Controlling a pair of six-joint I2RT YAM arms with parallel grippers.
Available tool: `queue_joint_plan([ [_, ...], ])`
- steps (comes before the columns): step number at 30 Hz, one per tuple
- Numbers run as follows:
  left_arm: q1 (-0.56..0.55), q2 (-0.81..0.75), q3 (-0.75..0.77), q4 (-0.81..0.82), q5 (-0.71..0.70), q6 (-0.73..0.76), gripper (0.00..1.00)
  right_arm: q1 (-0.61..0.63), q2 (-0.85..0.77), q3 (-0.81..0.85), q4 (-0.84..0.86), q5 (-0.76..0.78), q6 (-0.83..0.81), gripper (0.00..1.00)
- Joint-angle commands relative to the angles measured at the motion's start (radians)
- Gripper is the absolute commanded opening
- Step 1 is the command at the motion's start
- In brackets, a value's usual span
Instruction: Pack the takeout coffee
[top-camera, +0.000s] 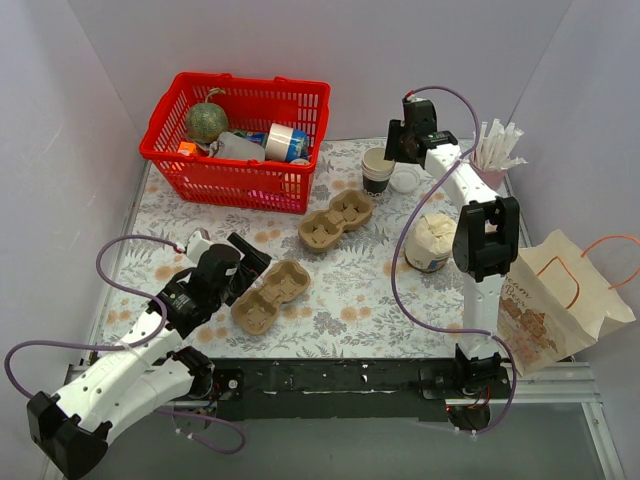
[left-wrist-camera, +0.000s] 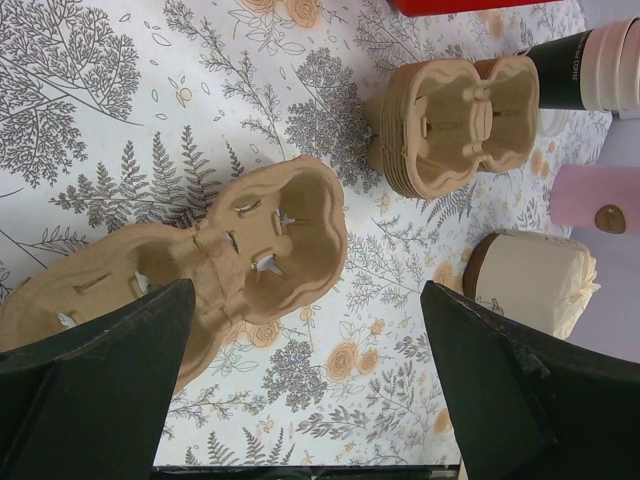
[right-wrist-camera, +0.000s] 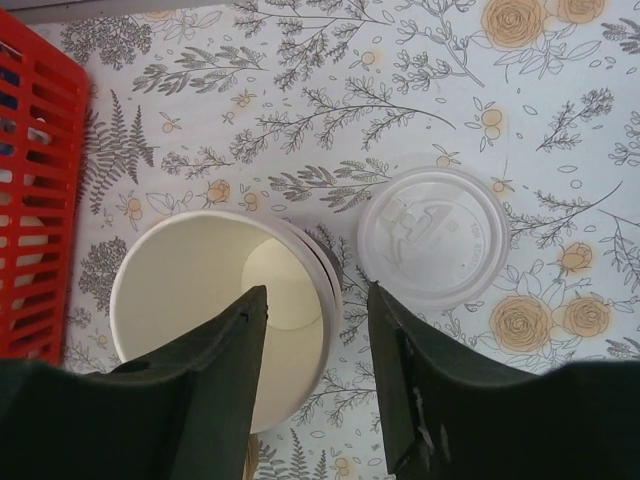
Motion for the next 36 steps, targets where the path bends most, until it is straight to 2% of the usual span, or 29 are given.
queue_joint_plan([
  [1, -0.002, 0.006, 0.012, 0.029, 0.008, 0.024, 0.98, -0.007, -0.009, 0.04, 0.032, -0.047, -0.007, 0.49],
  [2, -0.001, 0.008, 0.011, 0.03, 0.01, 0.025, 0.98, -0.005, -0.012, 0.031, 0.042, -0.058, -0.011, 0.42],
  [7, -0.001, 0.008, 0.006, 0.032, 0.016, 0.024, 0.98, -0.007, -0.014, 0.042, 0.037, -0.067, -0.017, 0.27],
  [8, -0.001, 0.008, 0.006, 0.032, 0.017, 0.024, 0.98, -0.005, -0.015, 0.04, 0.035, -0.072, -0.017, 0.21],
  [14, -0.001, -0.021, -0.006, 0.03, 0.031, 0.024, 0.98, -0.007, -0.022, 0.049, 0.013, -0.095, -0.014, 0.17],
  [16, -0.001, -0.032, -0.011, 0.029, 0.036, 0.021, 0.98, -0.007, -0.025, 0.051, 0.009, -0.095, -0.011, 0.12],
  [17, -0.001, -0.037, -0.015, 0.029, 0.037, 0.019, 0.98, -0.007, -0.031, 0.051, 0.008, -0.093, -0.011, 0.02],
  [22, -0.002, -0.051, -0.02, 0.037, 0.05, 0.019, 0.98, -0.005, -0.074, 0.037, 0.019, -0.067, -0.001, 0.01],
  [28, -0.001, -0.022, -0.017, 0.081, 0.096, 0.053, 0.98, -0.005, -0.173, -0.055, 0.085, -0.064, -0.003, 0.01],
  [36, -0.002, 0.031, -0.017, 0.167, 0.174, 0.098, 0.98, -0.008, -0.268, -0.11, 0.003, -0.107, -0.043, 0.01],
])
